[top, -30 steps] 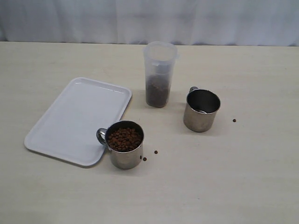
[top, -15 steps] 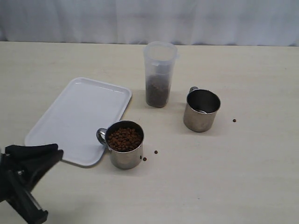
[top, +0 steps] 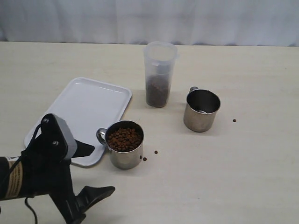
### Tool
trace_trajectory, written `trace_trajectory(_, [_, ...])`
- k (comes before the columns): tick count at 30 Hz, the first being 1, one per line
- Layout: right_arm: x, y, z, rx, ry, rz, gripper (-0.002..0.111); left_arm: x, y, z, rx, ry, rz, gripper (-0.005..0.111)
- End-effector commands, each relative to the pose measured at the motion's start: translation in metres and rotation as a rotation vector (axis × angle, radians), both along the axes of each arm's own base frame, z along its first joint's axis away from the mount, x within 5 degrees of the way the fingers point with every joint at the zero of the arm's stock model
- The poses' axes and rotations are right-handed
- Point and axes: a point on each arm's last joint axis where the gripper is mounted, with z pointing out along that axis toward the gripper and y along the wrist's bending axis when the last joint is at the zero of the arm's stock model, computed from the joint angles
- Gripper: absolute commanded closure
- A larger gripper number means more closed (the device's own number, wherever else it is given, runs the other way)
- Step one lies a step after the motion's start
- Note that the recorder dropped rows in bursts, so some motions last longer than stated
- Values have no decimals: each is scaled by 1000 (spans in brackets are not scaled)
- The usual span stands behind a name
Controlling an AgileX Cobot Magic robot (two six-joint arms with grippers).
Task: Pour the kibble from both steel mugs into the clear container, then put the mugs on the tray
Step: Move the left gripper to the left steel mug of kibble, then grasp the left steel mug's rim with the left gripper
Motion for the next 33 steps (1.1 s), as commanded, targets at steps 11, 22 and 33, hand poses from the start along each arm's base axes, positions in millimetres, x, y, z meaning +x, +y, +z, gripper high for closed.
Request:
trace_trajectory(11, [0, 0, -1, -3, 4, 2, 104, 49, -16, -19, 138, 13, 9, 39])
trace_trajectory(22, [0, 0, -1, -3, 4, 2, 104, 70, -3, -26, -11, -65, -25, 39])
trace_trajectory(33, [0, 0, -1, -3, 4, 2, 104, 77, -13, -37, -35, -111, -129, 39])
